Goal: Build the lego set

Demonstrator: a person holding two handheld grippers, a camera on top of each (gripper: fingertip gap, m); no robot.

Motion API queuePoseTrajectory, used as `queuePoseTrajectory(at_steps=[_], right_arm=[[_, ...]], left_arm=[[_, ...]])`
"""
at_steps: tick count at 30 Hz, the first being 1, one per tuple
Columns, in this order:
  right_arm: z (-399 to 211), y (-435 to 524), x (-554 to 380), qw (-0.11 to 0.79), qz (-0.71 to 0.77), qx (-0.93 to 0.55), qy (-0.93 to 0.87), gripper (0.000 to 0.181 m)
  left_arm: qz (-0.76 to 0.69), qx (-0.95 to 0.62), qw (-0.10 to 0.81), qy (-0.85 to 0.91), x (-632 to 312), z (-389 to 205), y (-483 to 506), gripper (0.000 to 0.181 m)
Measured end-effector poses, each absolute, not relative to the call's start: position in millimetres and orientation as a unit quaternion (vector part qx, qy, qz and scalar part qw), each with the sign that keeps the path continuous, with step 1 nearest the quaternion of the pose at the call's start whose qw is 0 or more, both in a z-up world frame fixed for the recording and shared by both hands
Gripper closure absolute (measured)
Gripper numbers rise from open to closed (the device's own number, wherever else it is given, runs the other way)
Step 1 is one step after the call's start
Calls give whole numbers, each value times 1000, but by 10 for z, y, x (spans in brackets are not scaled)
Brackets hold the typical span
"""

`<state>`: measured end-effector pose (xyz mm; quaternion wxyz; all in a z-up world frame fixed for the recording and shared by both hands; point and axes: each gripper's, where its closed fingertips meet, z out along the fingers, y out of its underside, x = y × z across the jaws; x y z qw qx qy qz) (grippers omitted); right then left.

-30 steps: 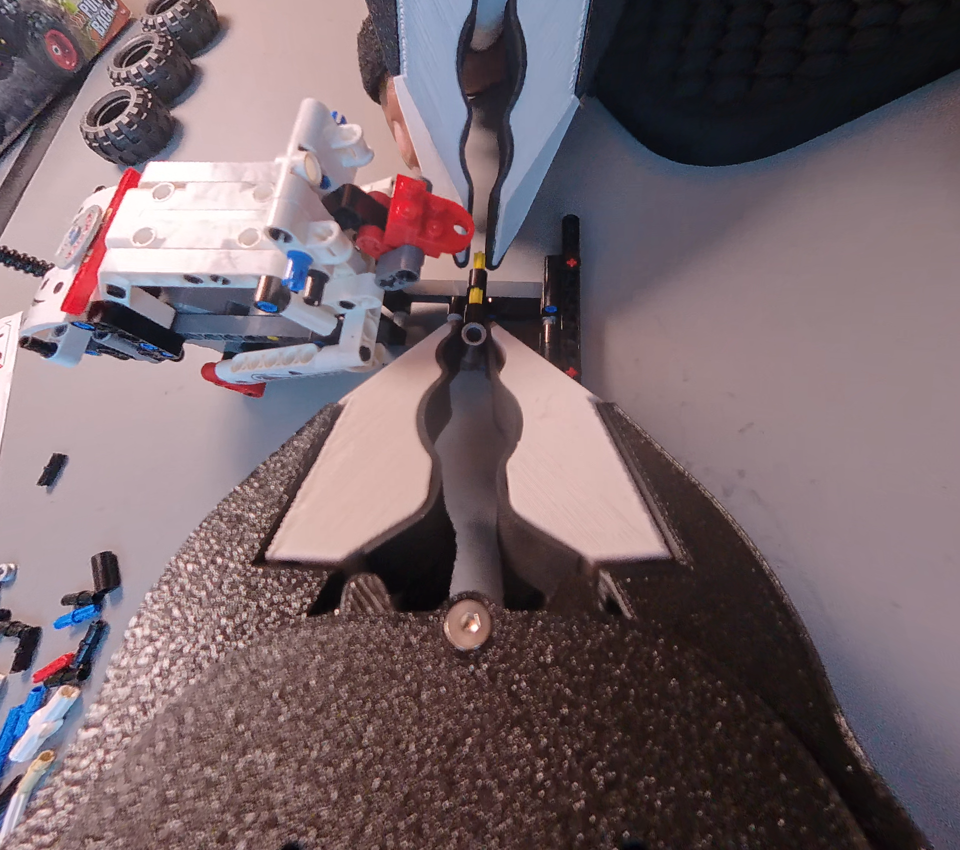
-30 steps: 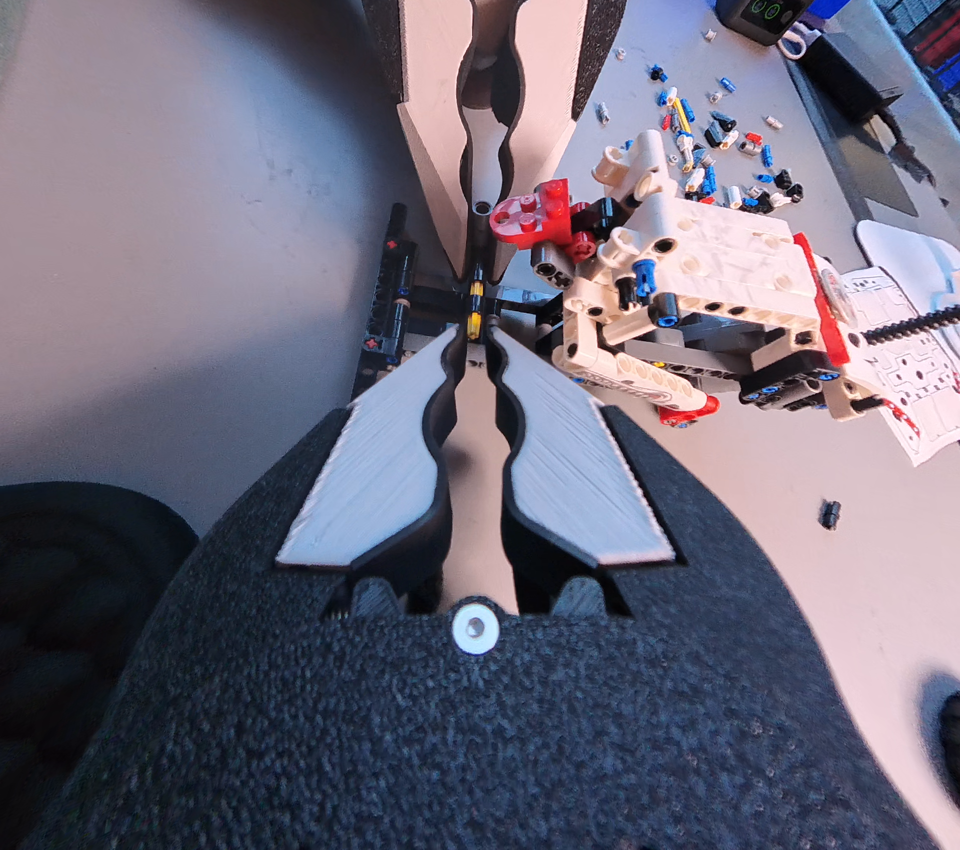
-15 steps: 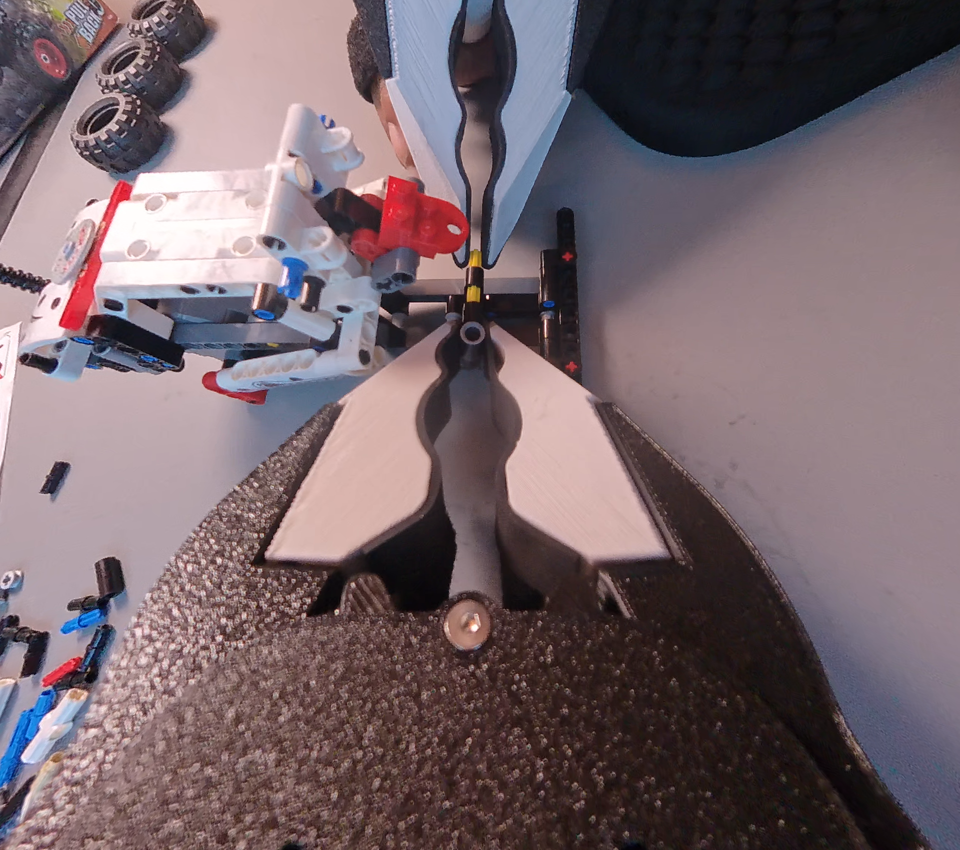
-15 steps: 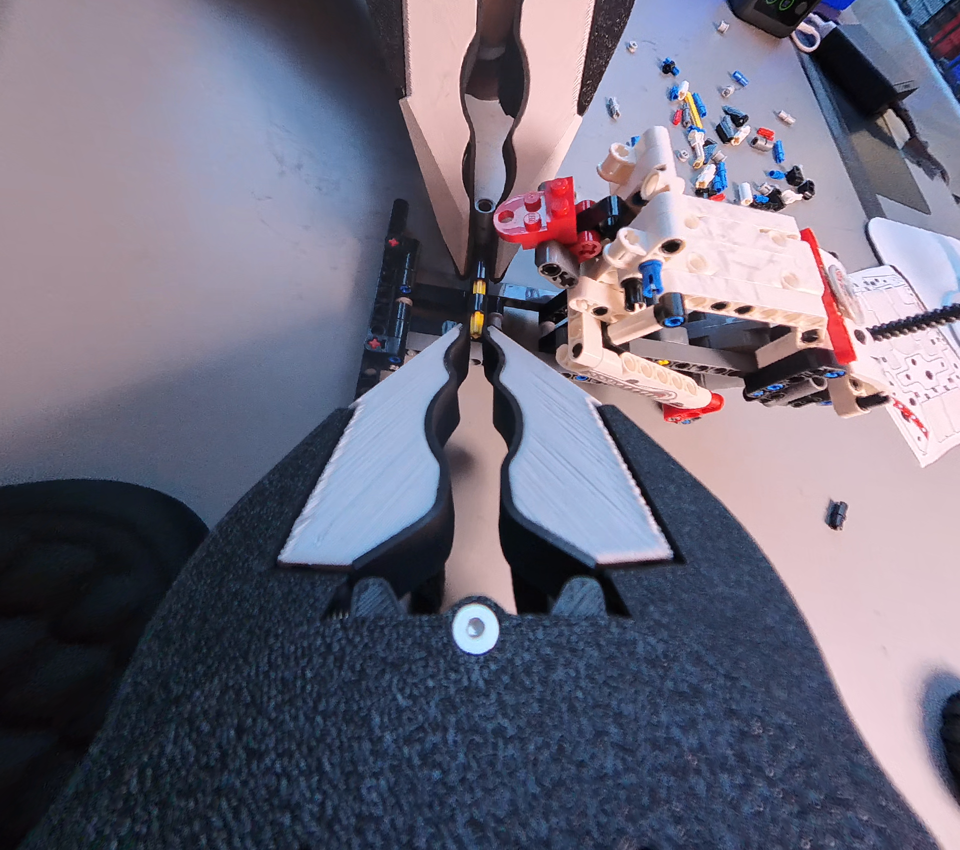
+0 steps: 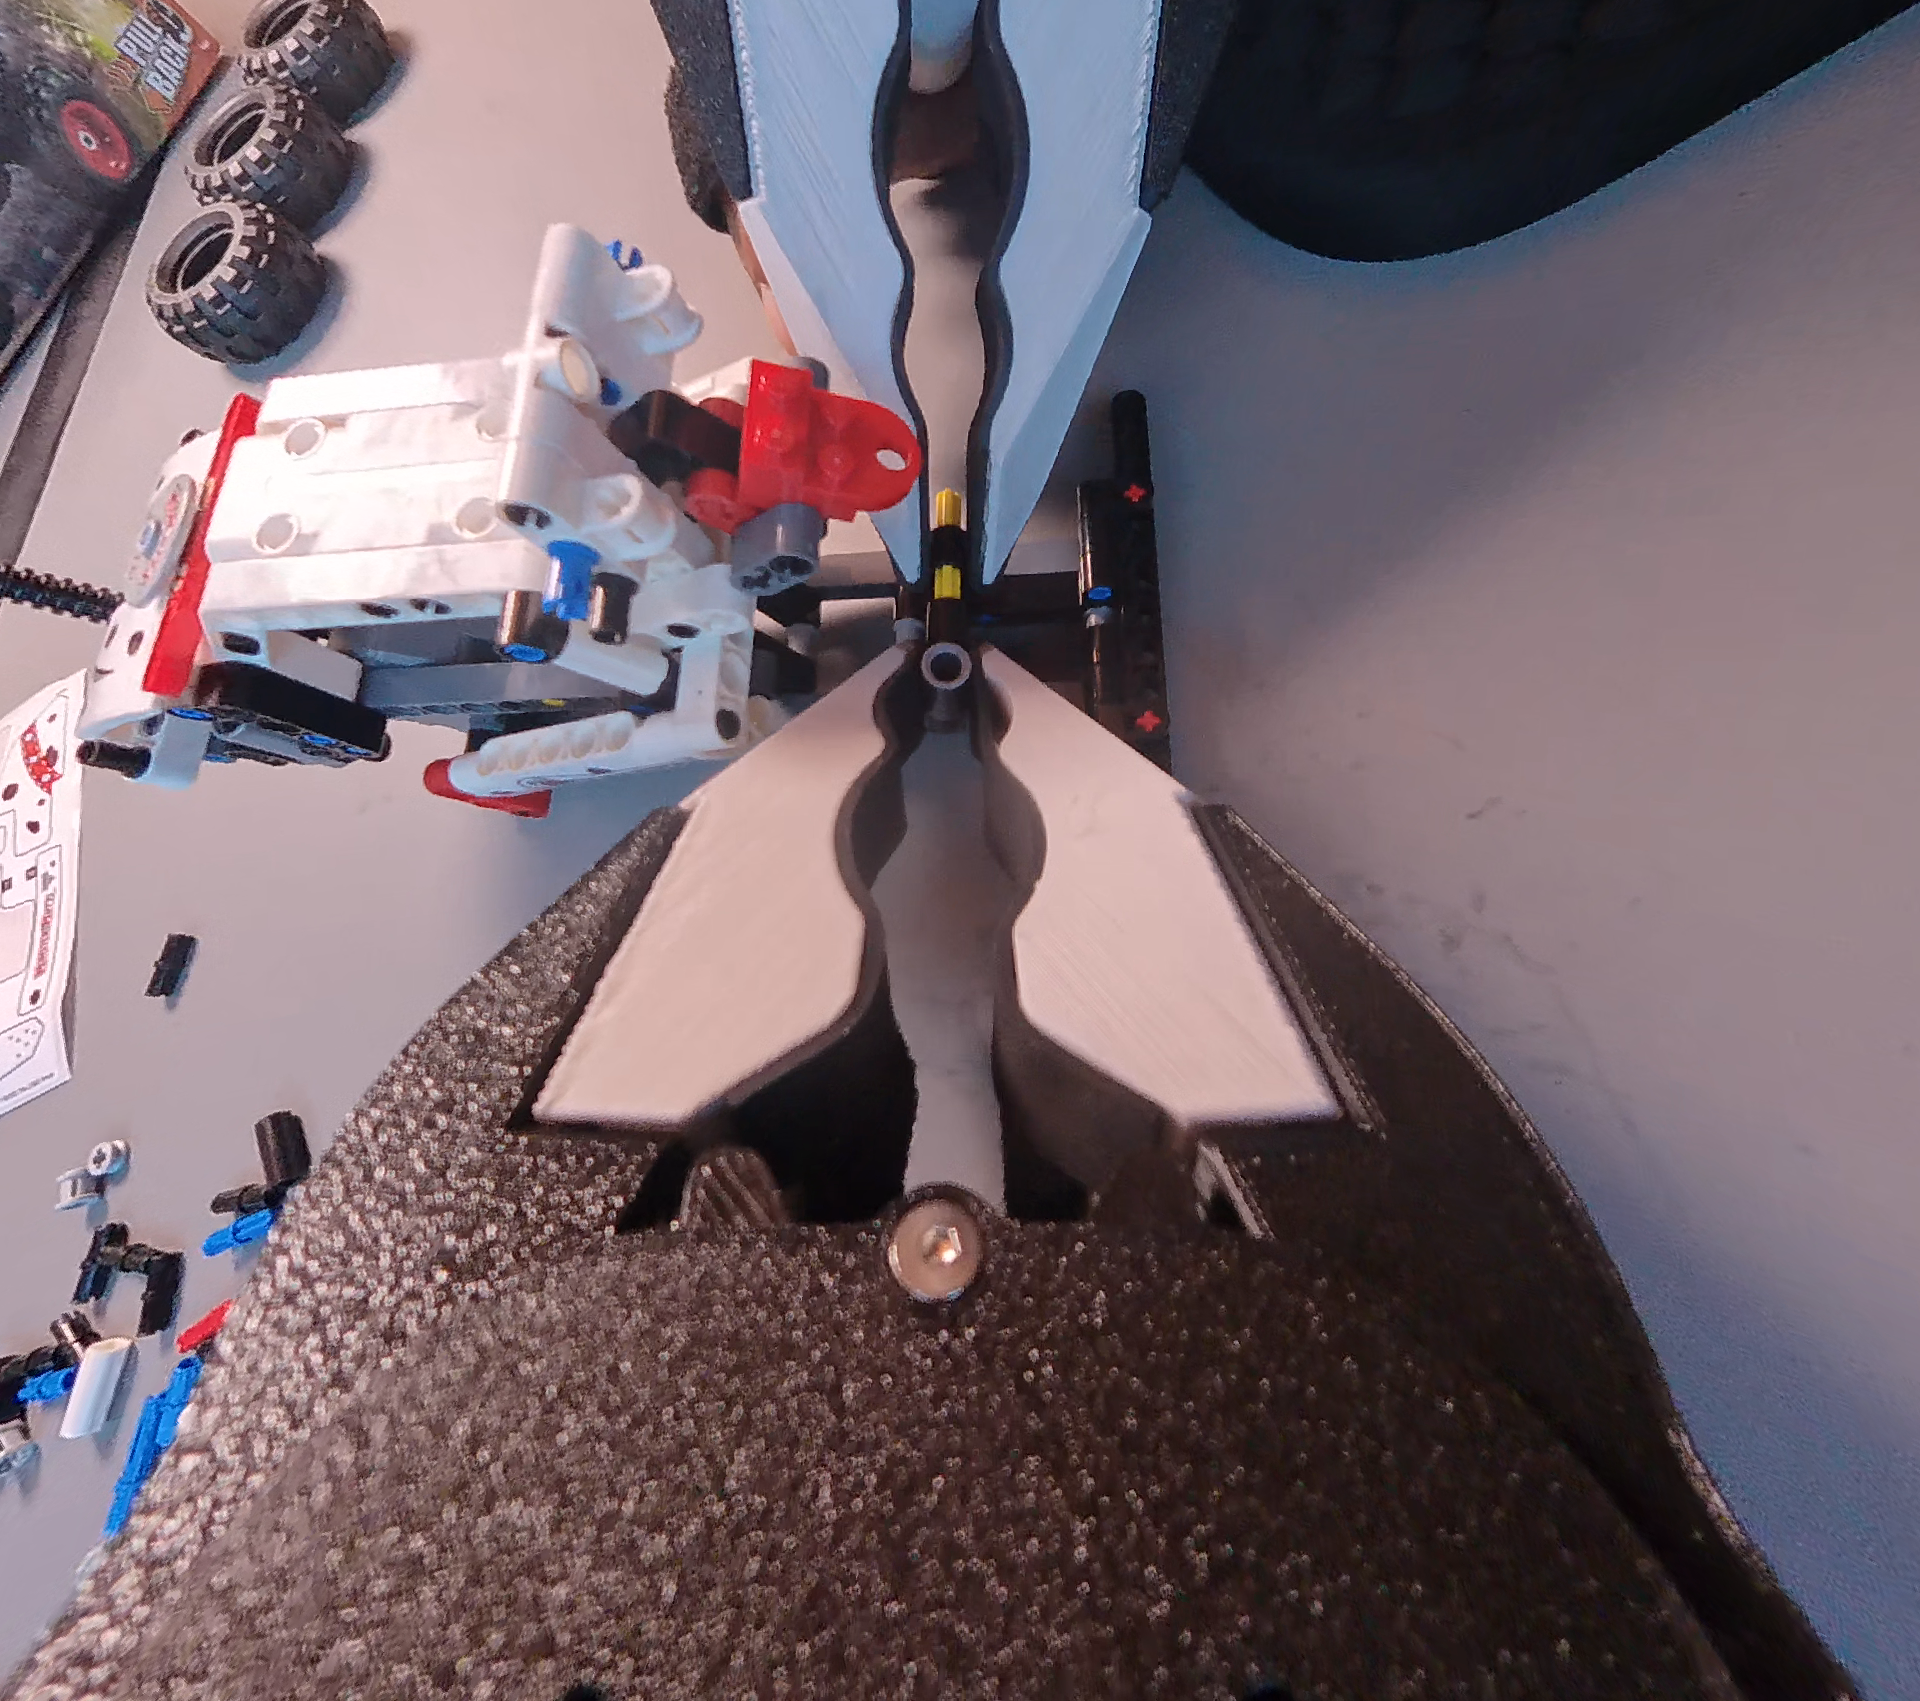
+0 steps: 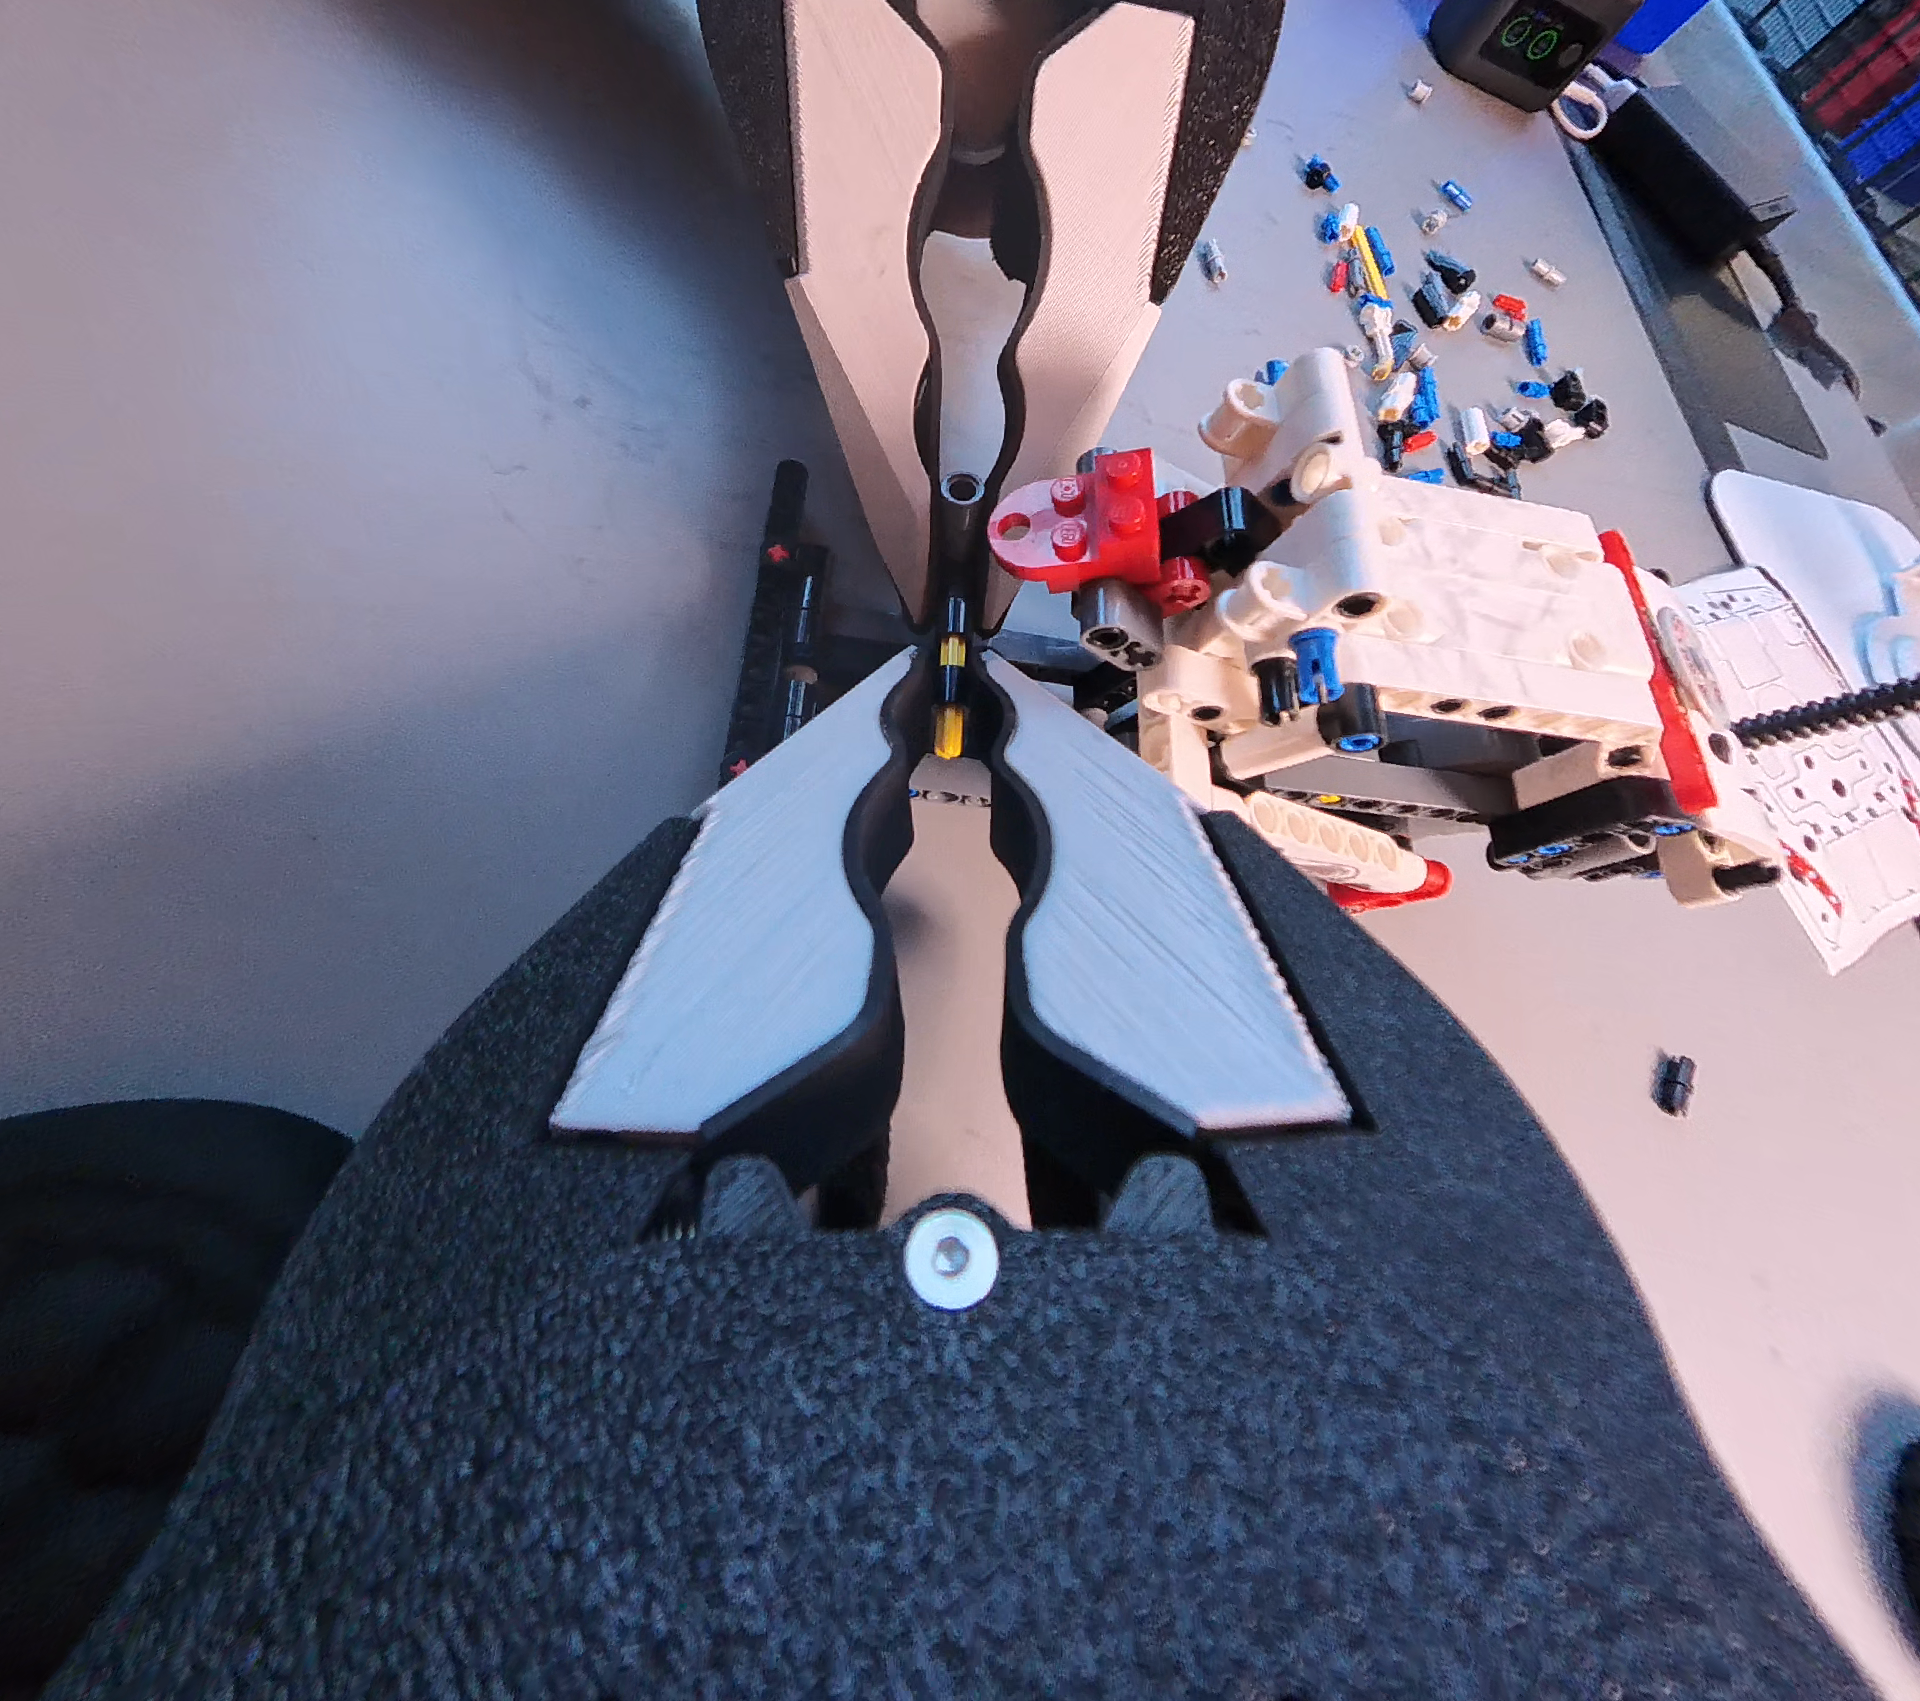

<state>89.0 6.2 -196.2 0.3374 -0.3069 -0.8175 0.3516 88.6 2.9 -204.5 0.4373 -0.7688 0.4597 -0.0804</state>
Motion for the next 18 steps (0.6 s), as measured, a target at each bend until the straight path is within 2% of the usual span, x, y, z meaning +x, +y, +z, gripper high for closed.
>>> queuePoseTrajectory(at_steps=[4, 5, 7, 18], right_arm=[[-1964, 51, 908, 343, 341, -308, -820, 173], [-1952, 37, 947, 333, 342, -307, -823, 160], [-1860, 27, 1038, 311, 354, -319, -823, 150], [-1907, -29, 1240, 291, 312, -360, -830, 155]], left_arm=[[-91, -770, 439, 455, 870, -2033, -5, 173], [-99, -767, 444, 453, 849, -1992, -37, 161], [-132, -766, 448, 441, 773, -1875, -151, 156], [-135, -809, 488, 298, 125, -1735, -394, 156]])
